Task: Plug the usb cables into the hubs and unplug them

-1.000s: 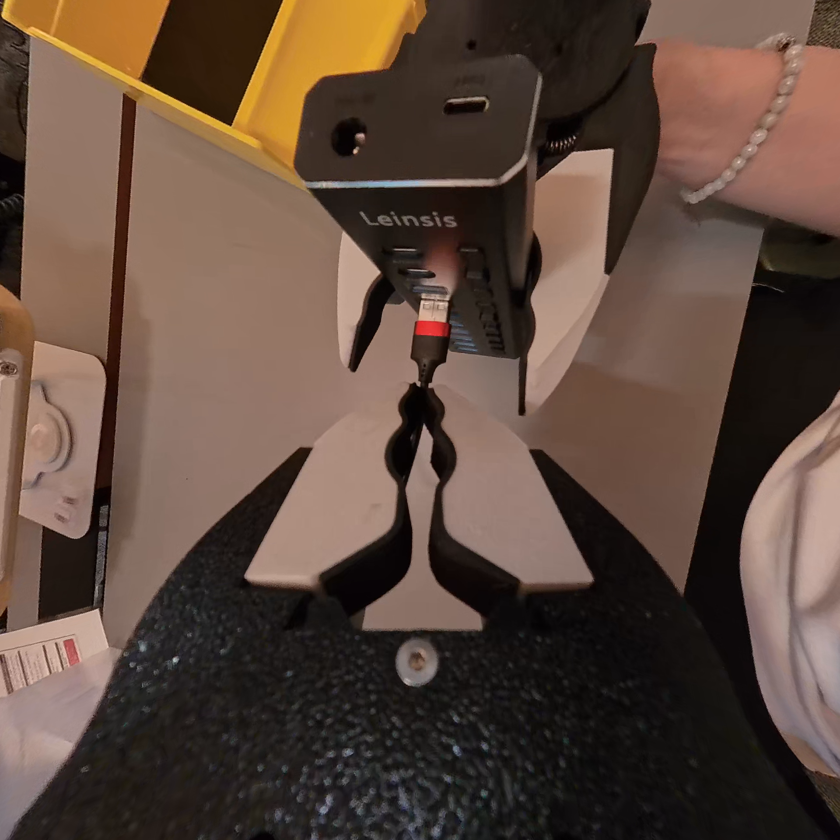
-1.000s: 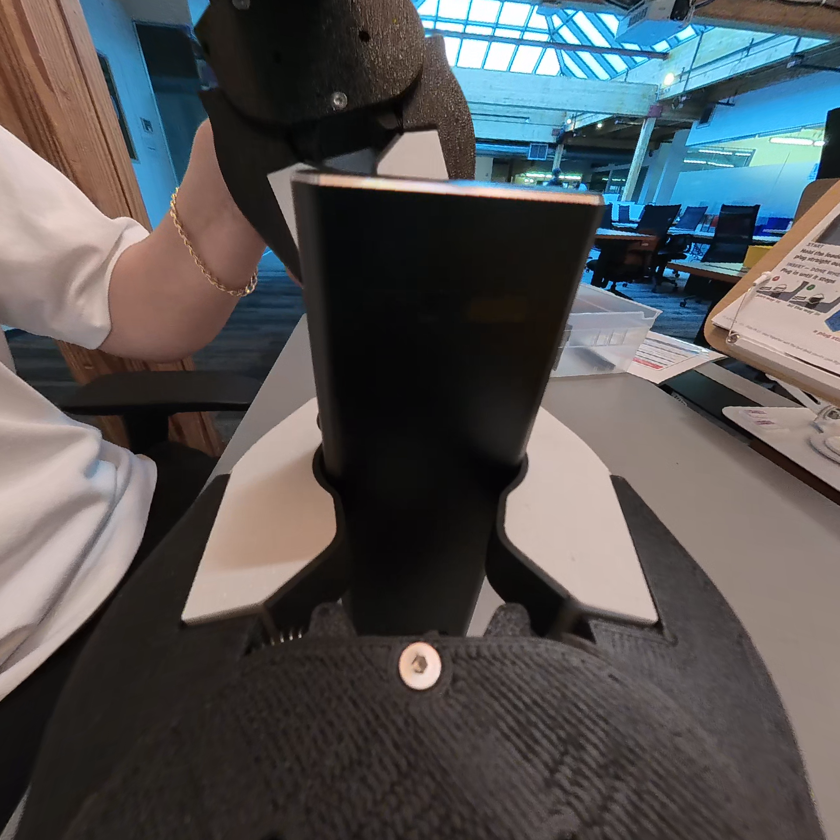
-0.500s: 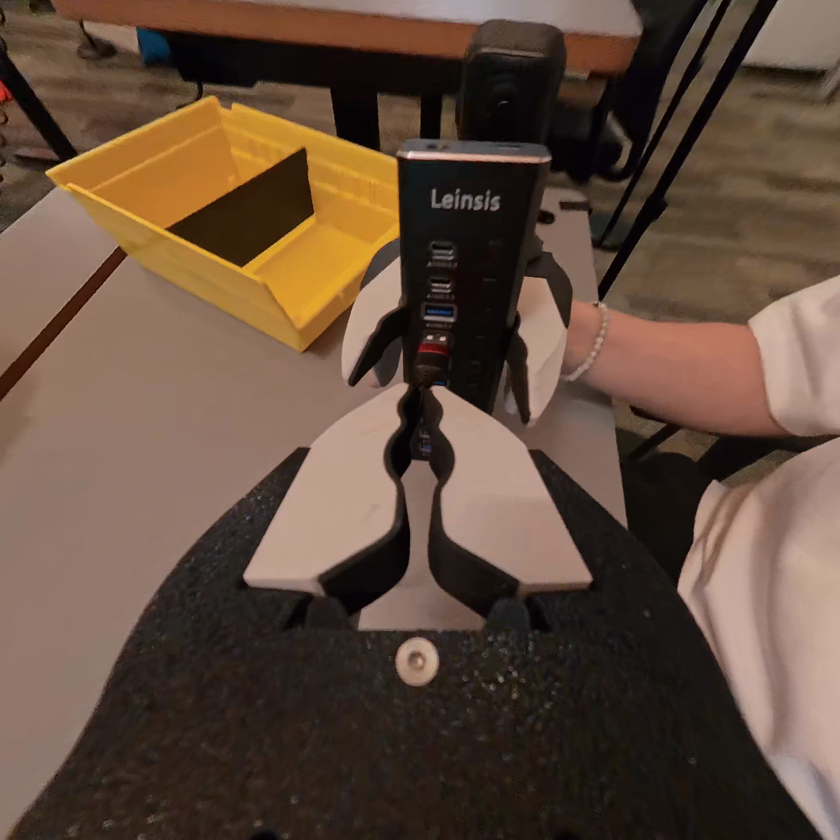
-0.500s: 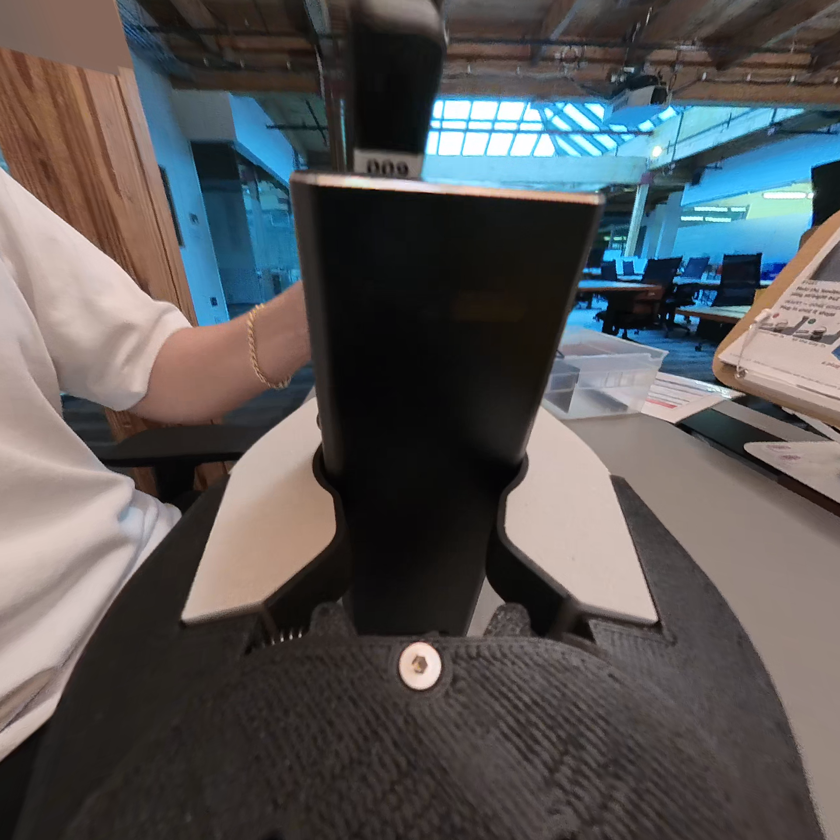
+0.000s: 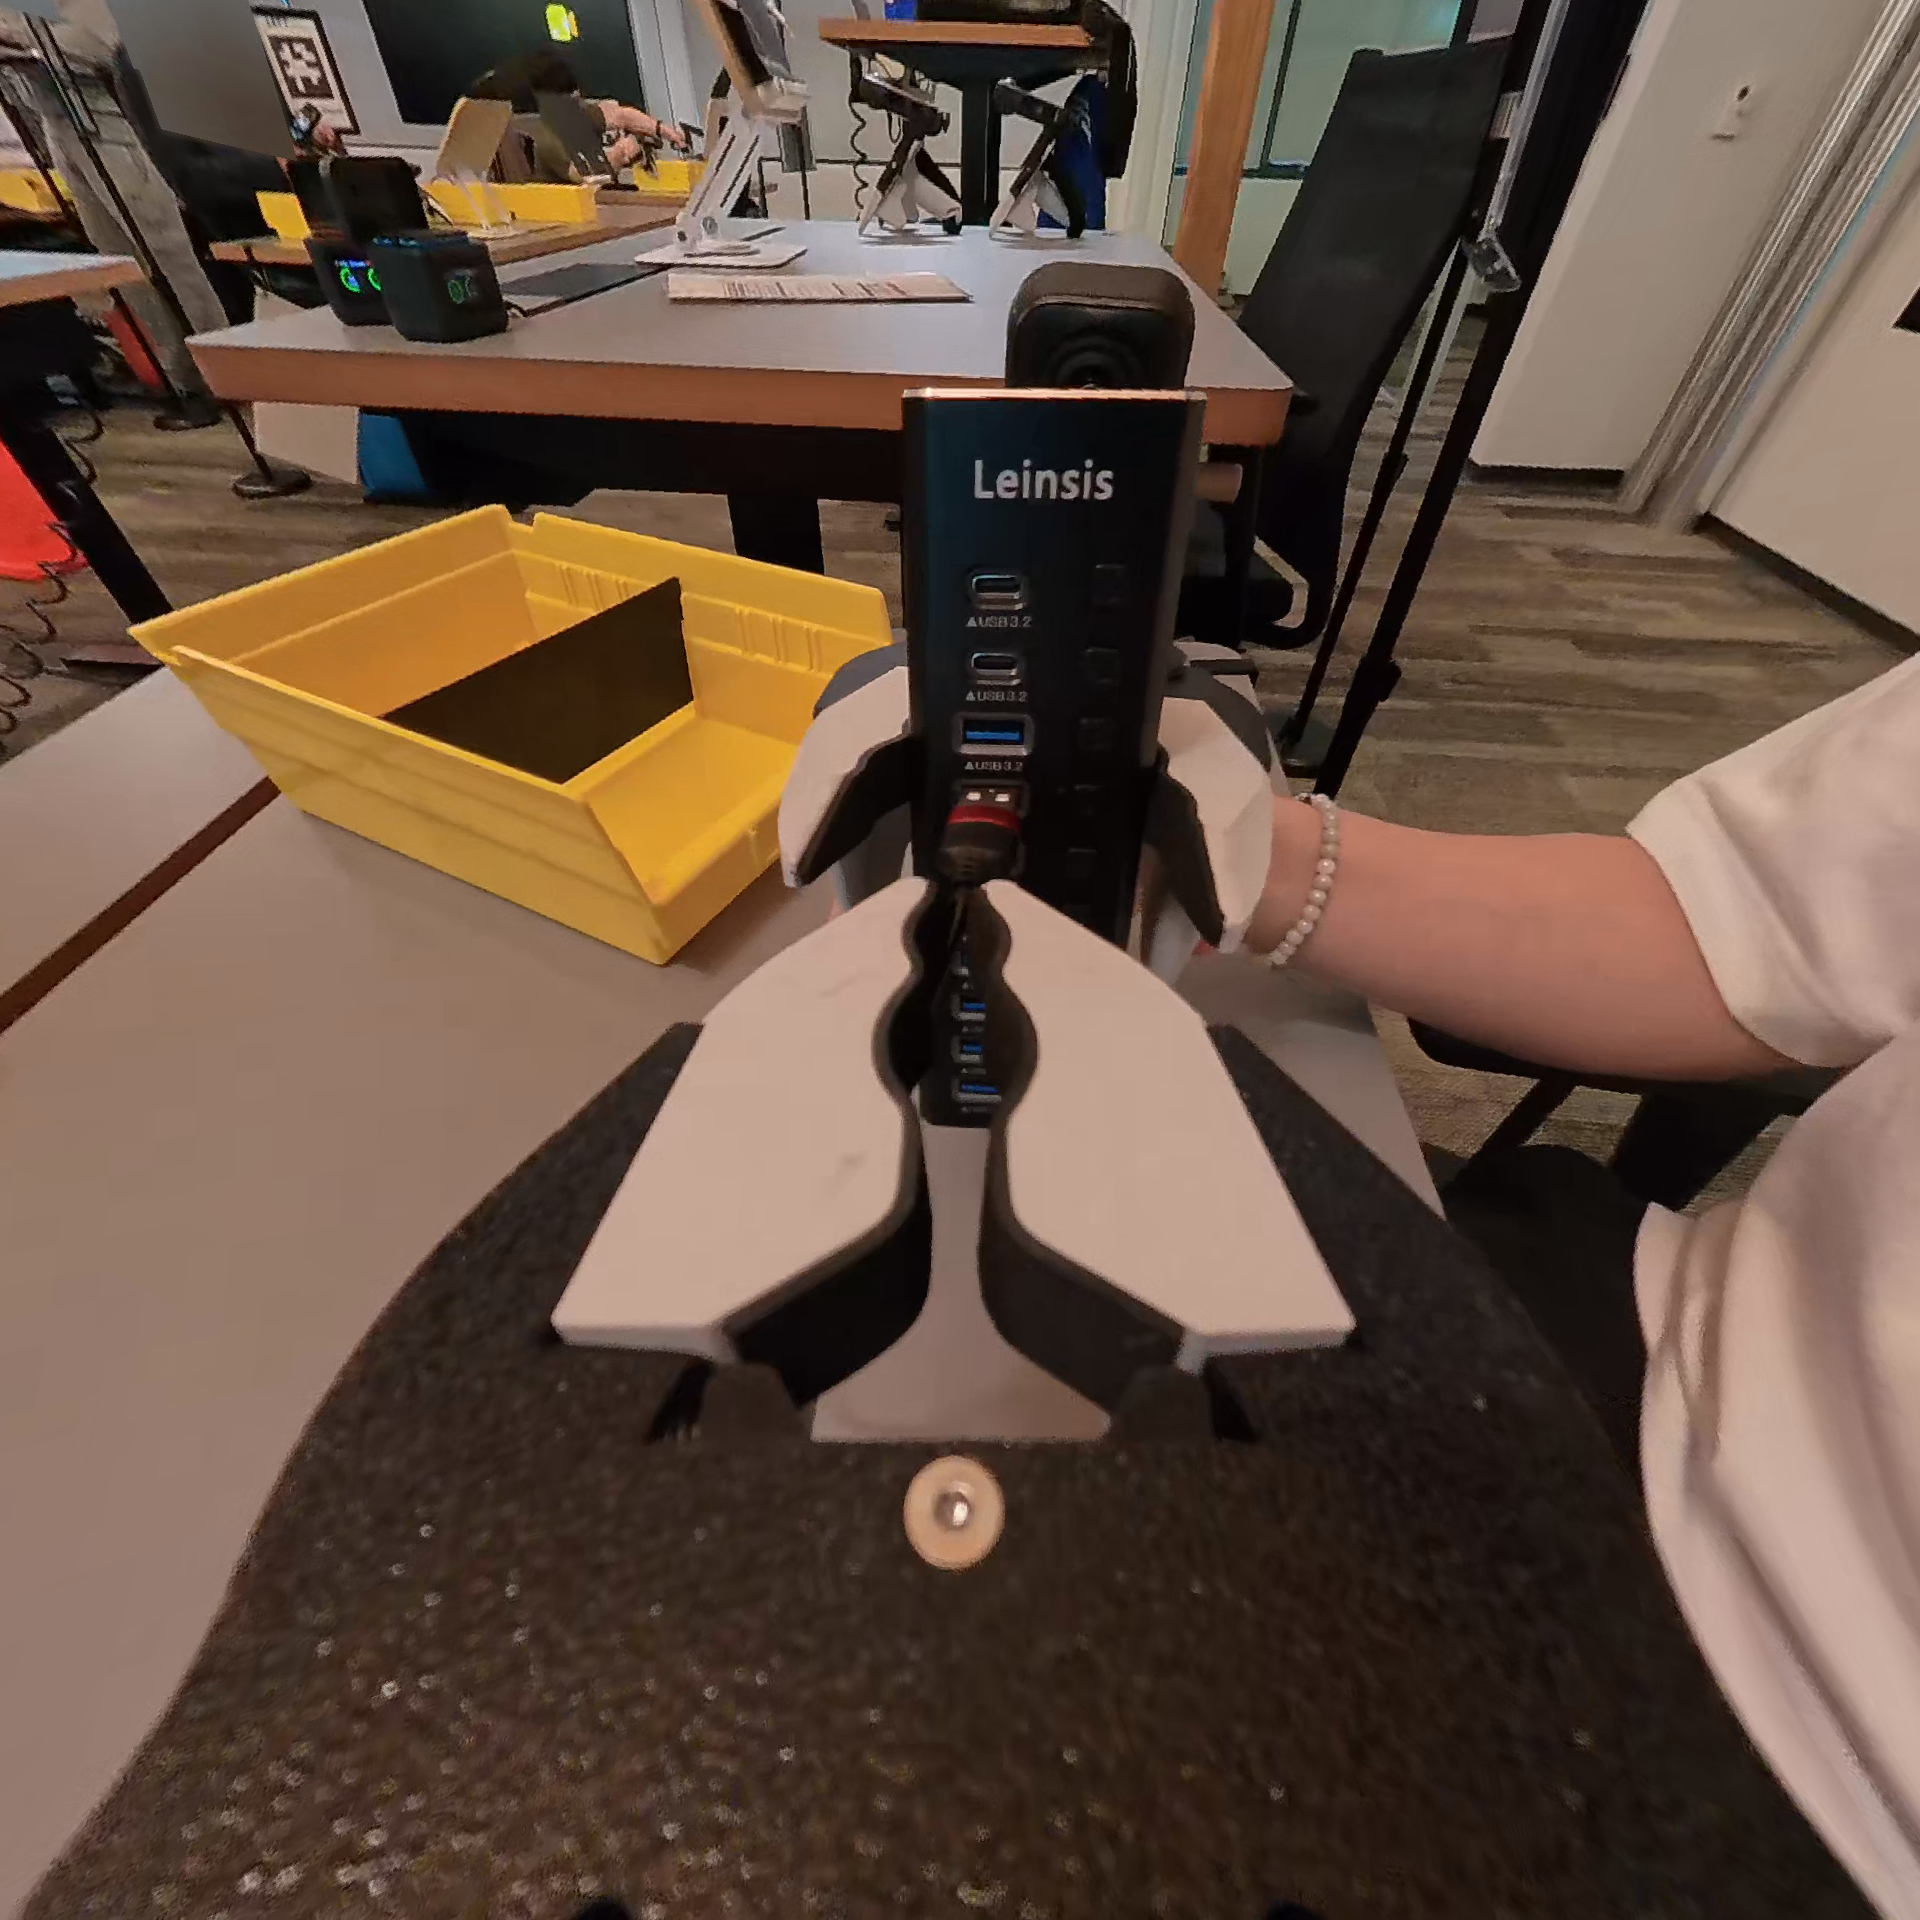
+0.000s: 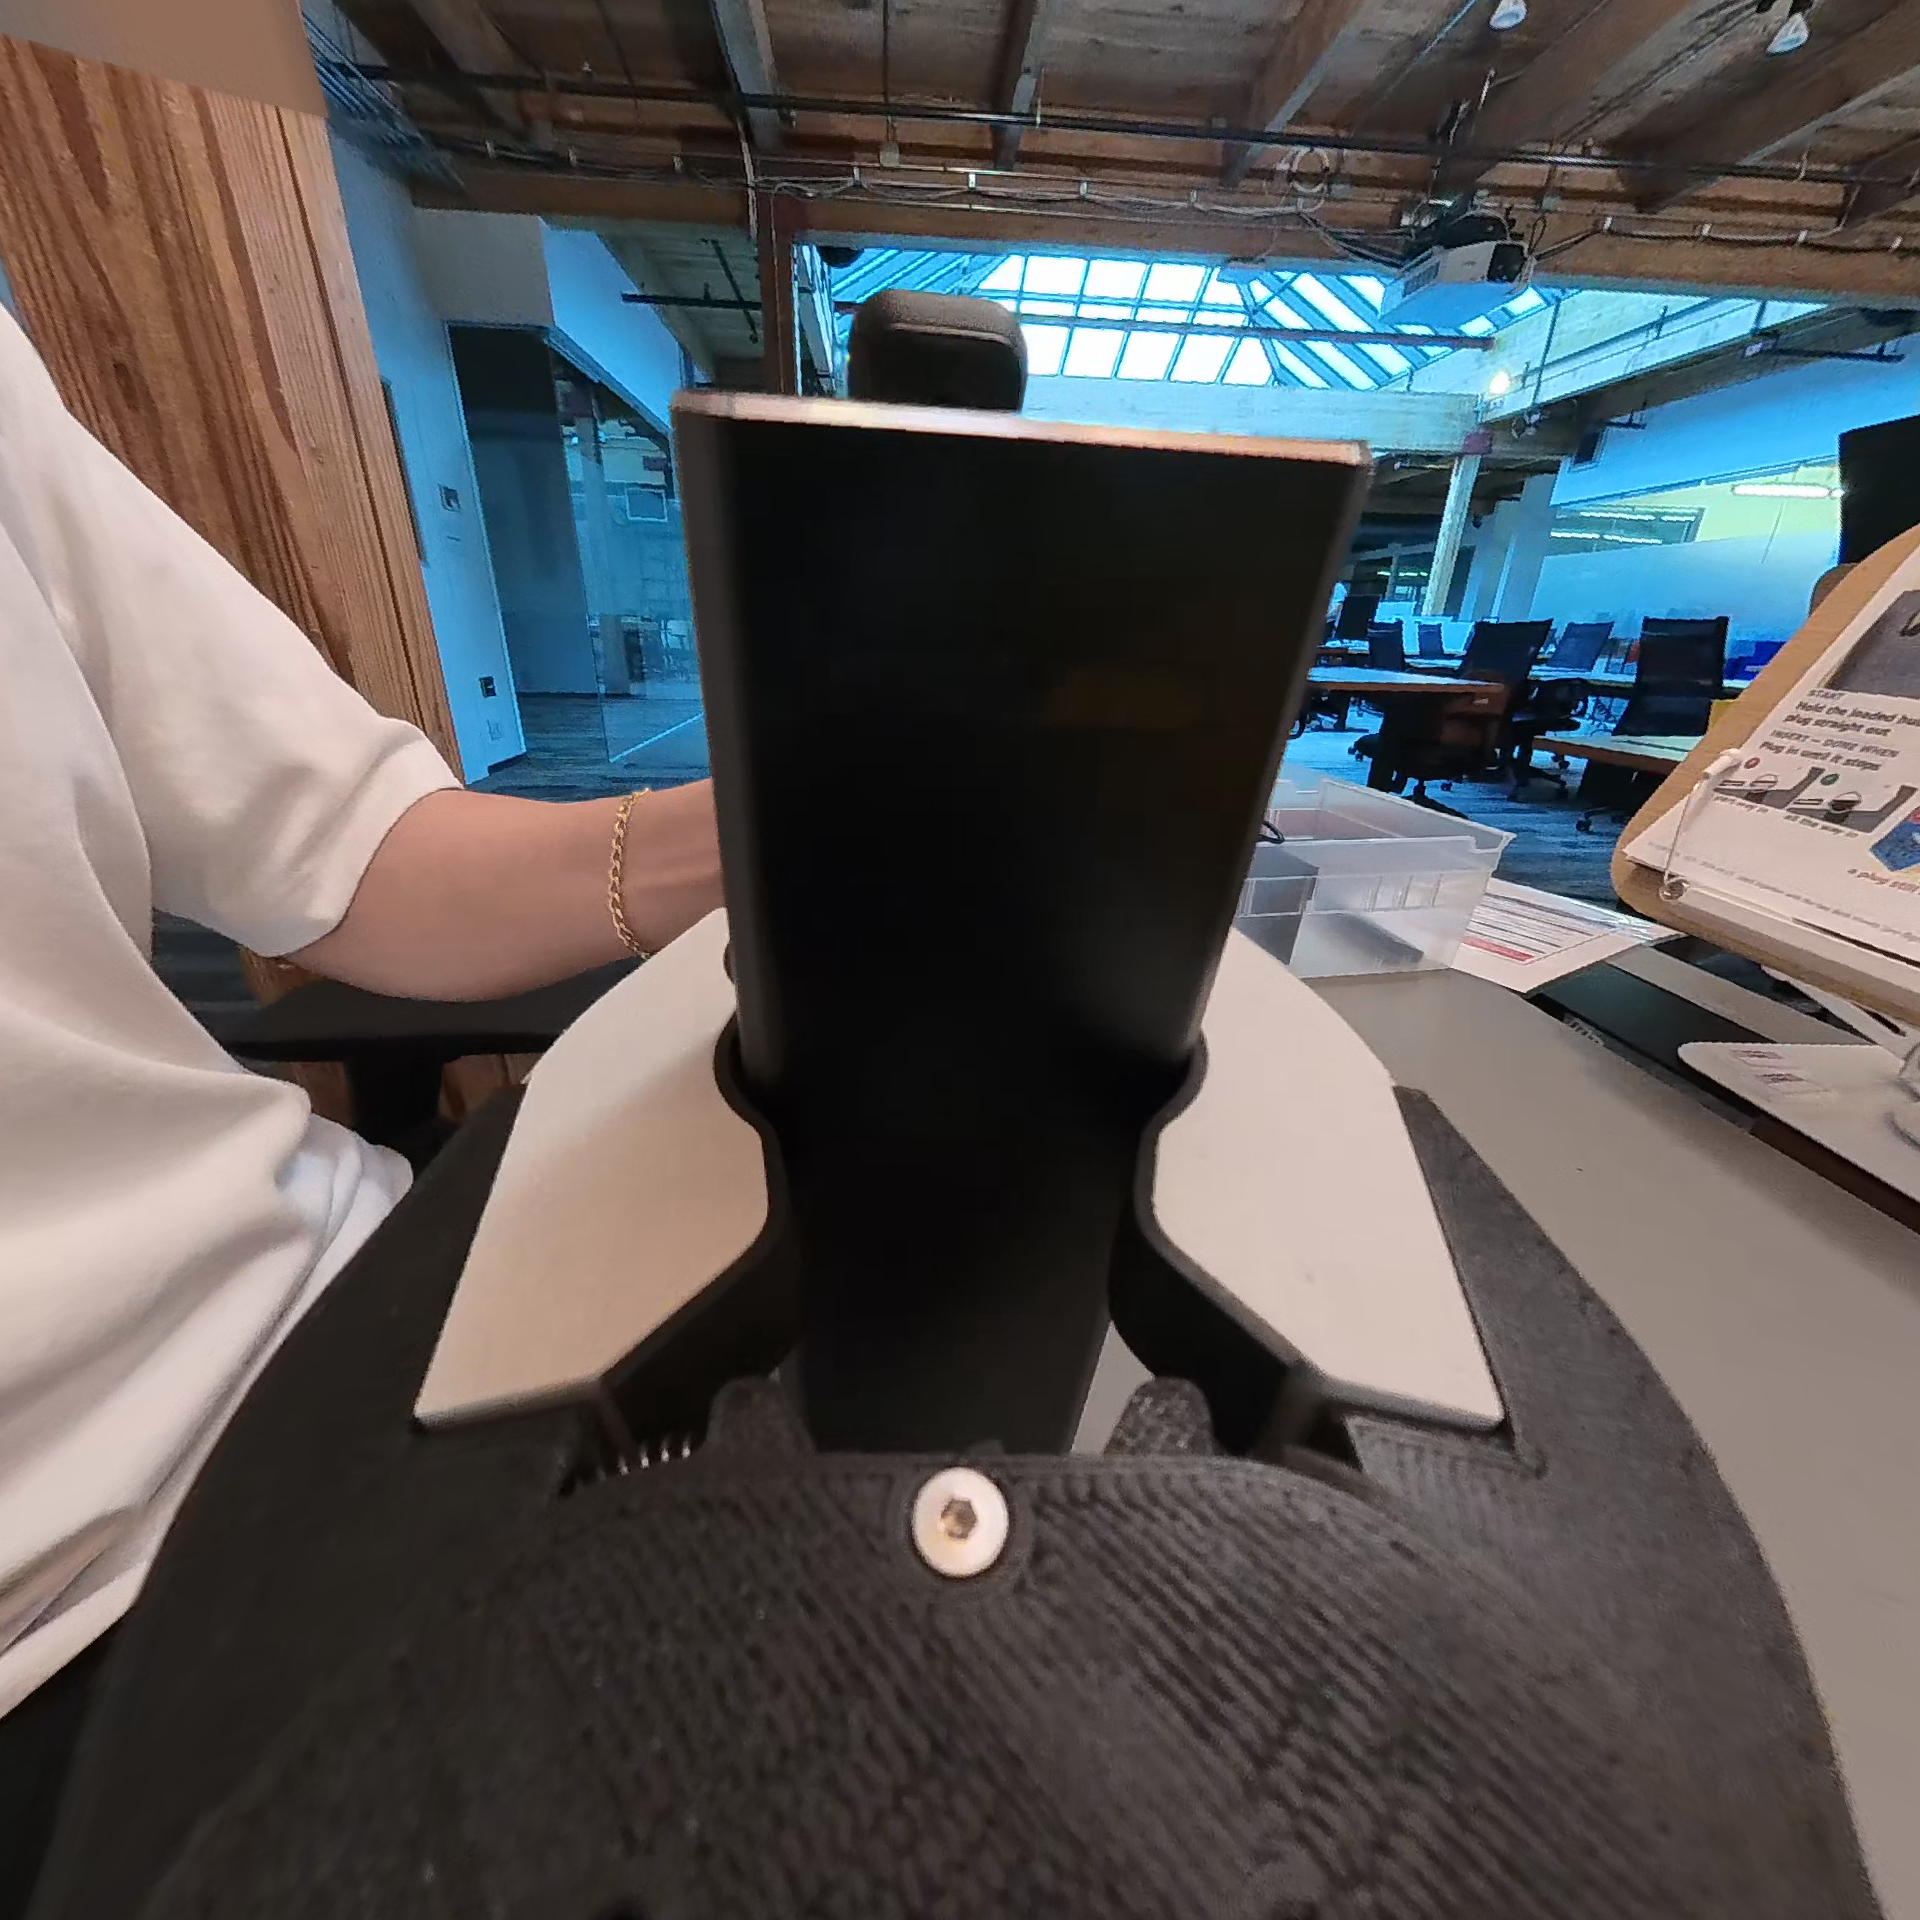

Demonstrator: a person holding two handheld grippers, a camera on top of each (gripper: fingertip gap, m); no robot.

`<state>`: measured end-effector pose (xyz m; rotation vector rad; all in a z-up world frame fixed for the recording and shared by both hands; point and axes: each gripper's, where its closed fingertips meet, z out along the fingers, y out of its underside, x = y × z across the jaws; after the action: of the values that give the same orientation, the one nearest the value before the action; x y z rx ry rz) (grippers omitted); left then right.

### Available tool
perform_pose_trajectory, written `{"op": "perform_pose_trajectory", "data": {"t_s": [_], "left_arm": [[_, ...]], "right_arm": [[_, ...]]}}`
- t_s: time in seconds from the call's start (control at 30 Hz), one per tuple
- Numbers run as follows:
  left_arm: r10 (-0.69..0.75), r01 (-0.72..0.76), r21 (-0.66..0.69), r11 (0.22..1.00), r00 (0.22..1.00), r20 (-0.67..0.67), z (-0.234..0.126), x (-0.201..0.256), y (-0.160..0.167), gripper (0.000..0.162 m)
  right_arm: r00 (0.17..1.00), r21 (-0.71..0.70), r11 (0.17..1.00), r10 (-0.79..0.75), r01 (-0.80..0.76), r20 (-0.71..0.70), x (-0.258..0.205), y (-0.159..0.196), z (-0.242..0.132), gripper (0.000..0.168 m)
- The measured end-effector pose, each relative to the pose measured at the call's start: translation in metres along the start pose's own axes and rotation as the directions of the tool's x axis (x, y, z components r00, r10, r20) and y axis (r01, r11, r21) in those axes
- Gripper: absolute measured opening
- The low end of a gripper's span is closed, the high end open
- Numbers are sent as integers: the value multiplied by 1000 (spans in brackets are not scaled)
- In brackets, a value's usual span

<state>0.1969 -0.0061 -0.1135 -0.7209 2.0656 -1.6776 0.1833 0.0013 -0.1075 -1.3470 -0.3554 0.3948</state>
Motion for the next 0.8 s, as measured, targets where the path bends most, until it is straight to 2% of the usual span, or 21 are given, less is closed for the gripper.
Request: {"op": "perform_pose_trajectory", "data": {"t_s": [0.13, 0.3, 0.4, 0.43, 0.47, 0.8], "left_arm": [[62, -62, -26, 998, 998, 3, 1, 0, 1, 4], [67, -67, -38, 997, 998, -19, 1, 2, 2, 4], [54, -58, -61, 996, 997, -59, 4, 7, 6, 16], [47, -52, -73, 996, 997, -65, 5, 8, 8, 16], [51, -54, -80, 995, 998, -44, 6, 5, 8, 9], [114, -115, -55, 992, 993, -29, 1, 7, 2, 14]], "right_arm": [[1000, -9, 1000, -2, 2, 3, 0, 2, 0, 76], [1000, -16, 1000, -9, 9, 9, -2, 2, 1, 76], [1000, -37, 999, -16, 17, 7, -2, 5, 3, 76], [1000, -39, 999, -17, 17, 10, -2, 6, 3, 74], [1000, -40, 999, -18, 18, 12, -3, 6, 3, 74], [1000, -17, 1000, -23, 24, 18, -4, 3, 4, 76]]}}
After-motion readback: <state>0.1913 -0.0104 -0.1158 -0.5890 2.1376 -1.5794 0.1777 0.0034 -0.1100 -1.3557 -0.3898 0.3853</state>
